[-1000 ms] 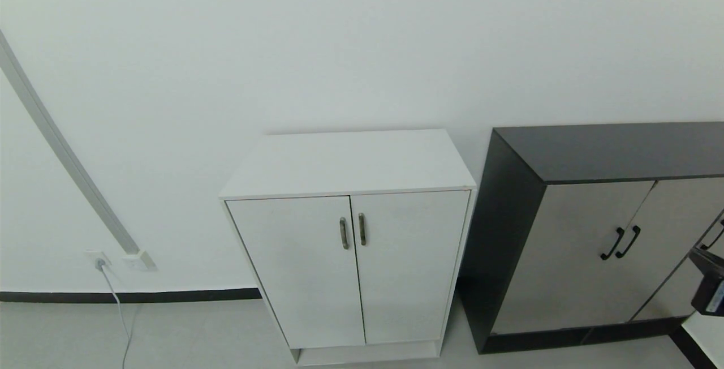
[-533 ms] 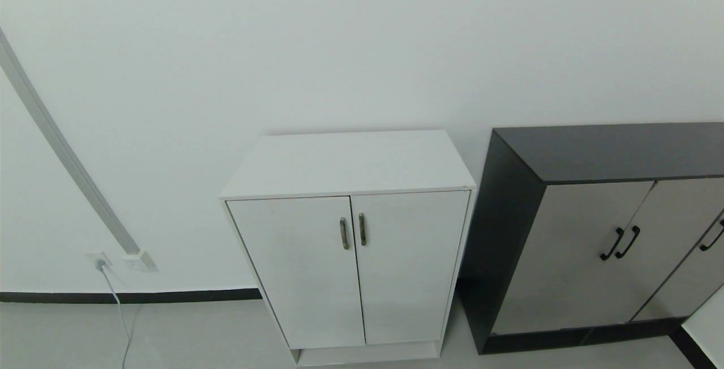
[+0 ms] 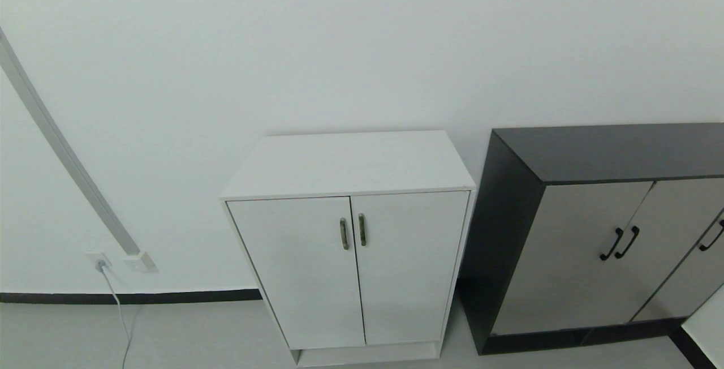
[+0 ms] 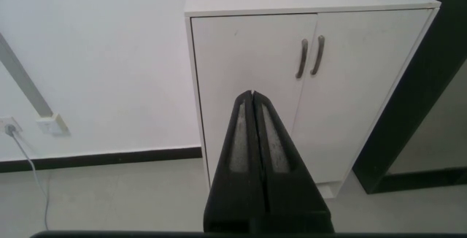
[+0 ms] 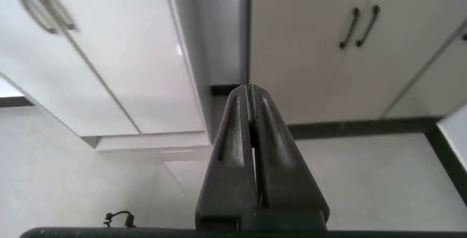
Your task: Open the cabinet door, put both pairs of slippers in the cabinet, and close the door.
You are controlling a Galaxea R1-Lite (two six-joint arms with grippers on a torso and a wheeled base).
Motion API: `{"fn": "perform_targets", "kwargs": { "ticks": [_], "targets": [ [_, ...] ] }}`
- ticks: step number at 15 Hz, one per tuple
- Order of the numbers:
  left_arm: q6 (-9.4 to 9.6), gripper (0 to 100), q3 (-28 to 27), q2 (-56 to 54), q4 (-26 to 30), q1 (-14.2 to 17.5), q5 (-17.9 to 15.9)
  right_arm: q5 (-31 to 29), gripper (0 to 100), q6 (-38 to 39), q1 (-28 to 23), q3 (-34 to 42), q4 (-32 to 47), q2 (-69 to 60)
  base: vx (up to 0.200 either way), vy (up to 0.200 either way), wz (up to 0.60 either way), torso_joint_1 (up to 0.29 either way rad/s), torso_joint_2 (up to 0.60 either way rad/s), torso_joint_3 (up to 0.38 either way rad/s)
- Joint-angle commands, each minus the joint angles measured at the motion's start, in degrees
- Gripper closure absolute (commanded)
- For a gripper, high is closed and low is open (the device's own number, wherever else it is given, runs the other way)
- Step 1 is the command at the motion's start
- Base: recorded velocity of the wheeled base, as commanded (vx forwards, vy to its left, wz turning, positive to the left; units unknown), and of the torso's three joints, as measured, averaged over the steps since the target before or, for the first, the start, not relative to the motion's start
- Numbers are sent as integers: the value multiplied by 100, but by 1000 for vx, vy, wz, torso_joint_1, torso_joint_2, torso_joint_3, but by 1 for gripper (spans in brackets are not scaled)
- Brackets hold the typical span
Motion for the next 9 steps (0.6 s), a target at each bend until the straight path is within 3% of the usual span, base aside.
{"fn": "perform_targets", "kwargs": {
  "ticks": [1,7,9],
  "targets": [
    [4,100,0,0,2,1,1,154,100,-9,-2,227,-6,-374,0,0,0,0,0,0],
    [-5,100,0,0,2,1,1,207,100,-458,-2,333,117,-796,0,0,0,0,0,0],
    [-31,100,0,0,-7,1,1,181,100,-458,-318,333,117,-910,0,0,0,0,0,0]
  ]
}}
